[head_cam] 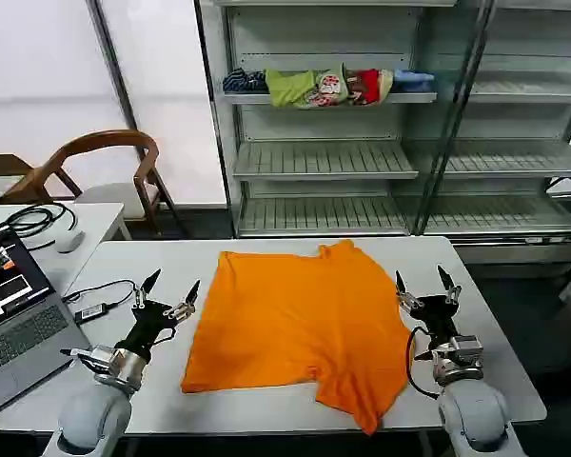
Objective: Fold and organize the clothes.
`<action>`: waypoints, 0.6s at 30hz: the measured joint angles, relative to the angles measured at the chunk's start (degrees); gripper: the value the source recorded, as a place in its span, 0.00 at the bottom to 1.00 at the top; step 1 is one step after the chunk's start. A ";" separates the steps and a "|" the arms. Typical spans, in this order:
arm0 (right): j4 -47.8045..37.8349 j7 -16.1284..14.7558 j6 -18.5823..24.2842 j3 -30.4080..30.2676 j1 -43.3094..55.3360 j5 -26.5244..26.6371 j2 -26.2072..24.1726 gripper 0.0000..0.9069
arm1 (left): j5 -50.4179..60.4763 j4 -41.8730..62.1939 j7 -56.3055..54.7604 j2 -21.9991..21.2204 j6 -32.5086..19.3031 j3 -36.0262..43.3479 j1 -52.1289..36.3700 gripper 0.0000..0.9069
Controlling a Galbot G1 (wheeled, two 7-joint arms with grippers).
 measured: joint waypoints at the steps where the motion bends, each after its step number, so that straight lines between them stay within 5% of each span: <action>1: 0.58 0.24 -0.44 0.02 -0.74 0.74 -0.60 1.00 | -0.37 -0.42 -0.28 0.34 0.51 -0.14 0.40 1.00; 18: 11.30 3.16 -6.24 -0.34 -18.75 4.83 -7.46 1.00 | -9.79 -12.96 -8.43 4.27 19.46 -0.58 12.55 1.00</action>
